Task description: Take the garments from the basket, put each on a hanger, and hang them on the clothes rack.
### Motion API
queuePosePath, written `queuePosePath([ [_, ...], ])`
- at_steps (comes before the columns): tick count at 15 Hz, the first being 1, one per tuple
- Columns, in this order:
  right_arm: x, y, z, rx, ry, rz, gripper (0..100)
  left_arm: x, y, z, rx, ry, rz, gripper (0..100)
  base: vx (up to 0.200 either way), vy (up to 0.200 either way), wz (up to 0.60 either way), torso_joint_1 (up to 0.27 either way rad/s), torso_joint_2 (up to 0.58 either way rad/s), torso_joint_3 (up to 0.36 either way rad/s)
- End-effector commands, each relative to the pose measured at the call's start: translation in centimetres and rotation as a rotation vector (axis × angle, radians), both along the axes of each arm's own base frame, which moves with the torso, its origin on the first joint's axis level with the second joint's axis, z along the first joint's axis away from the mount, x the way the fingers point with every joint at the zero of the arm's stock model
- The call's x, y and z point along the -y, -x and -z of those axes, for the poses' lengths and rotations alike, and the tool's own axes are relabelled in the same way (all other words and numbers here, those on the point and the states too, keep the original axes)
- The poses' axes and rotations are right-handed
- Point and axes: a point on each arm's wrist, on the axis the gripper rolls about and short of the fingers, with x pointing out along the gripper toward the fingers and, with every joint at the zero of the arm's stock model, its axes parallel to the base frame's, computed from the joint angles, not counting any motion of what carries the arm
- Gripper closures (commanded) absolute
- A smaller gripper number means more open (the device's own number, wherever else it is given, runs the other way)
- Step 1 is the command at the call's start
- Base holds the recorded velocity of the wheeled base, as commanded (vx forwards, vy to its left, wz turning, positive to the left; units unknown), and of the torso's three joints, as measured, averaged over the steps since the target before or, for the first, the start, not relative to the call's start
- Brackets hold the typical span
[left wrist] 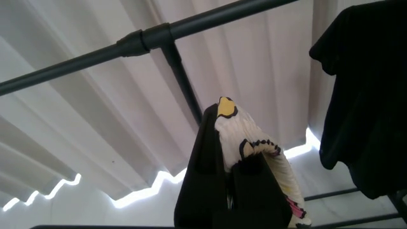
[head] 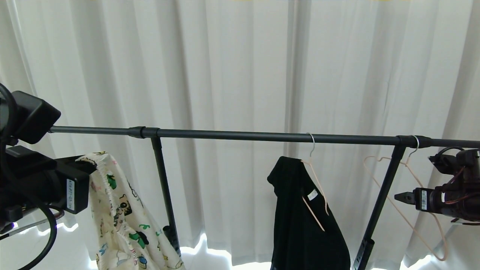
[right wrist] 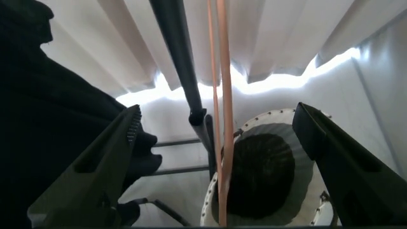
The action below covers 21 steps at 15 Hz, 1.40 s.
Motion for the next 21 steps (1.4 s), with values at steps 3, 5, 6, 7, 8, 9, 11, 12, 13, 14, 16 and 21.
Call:
queuePosePath([
  [3,0.1,-0.1,0.3,-0.012,-0.002,0.001,100,0.0,-0.1,0.0,0.0,-0.002,0.0,100,0.0,0.0,0.0,0.0,0.0,0.0],
  [5,0.1,0.0,0.5,-0.02,-0.002,0.003,100,0.0,0.0,-0.1,0.004,-0.002,-0.002,100,0.0,0.0,0.0,0.0,0.0,0.0],
  [6,0.1,0.0,0.5,-0.021,-0.002,0.003,100,0.0,0.1,-0.1,0.006,-0.001,-0.002,100,0.0,0.0,0.0,0.0,0.0,0.0],
  [7,0.1,0.0,0.5,-0.02,-0.001,0.005,100,-0.1,0.1,-0.1,0.007,-0.001,-0.003,100,0.0,0.0,0.0,0.0,0.0,0.0],
  [8,0.1,0.1,0.3,-0.014,0.0,0.005,100,0.0,0.1,-0.1,0.007,-0.001,-0.002,100,0.0,0.0,0.0,0.0,0.0,0.0],
  [9,0.1,0.2,0.1,-0.004,0.0,0.003,100,0.0,0.1,-0.1,0.007,-0.001,-0.002,100,0.0,0.0,0.0,0.0,0.0,0.0],
  [11,0.1,0.5,-0.6,0.022,0.0,0.002,100,0.0,0.1,-0.1,0.007,0.001,-0.002,100,0.0,0.0,0.0,0.0,0.0,0.0],
  [12,0.0,0.6,-0.9,0.037,0.001,0.001,100,-0.1,0.1,-0.2,0.008,0.001,-0.002,100,0.0,0.0,0.0,0.0,0.0,0.0],
  [13,0.0,0.8,-1.3,0.052,0.001,-0.001,100,-0.1,0.1,-0.2,0.008,0.003,-0.003,100,0.0,0.0,0.0,0.0,0.0,0.0],
  [14,0.0,1.0,-1.6,0.066,0.002,-0.001,100,-0.1,0.3,-0.3,0.014,0.005,-0.001,100,0.0,0.0,0.0,0.0,0.0,0.0],
  [16,0.0,1.3,-2.2,0.09,0.008,0.004,100,-0.2,0.5,-0.3,0.021,0.007,-0.003,100,0.0,0.0,0.0,0.0,0.0,0.0],
  [21,-0.1,3.0,-2.8,0.188,0.026,0.004,100,-0.3,1.1,-0.6,0.044,0.012,-0.002,100,0.0,0.0,0.0,0.0,0.0,0.0],
])
